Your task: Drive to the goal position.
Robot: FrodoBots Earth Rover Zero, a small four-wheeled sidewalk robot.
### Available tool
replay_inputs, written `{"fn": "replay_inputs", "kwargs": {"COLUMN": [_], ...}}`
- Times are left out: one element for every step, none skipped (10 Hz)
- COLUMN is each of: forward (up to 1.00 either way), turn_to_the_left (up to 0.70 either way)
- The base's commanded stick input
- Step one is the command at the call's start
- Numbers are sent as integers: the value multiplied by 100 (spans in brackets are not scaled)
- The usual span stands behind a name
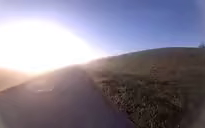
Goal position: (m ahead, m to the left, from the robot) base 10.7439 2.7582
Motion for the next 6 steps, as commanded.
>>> {"fn": "replay_inputs", "kwargs": {"forward": [100, 100, 100, 100, 100, 100], "turn_to_the_left": [14, 32, 29, 10, 0, 0]}}
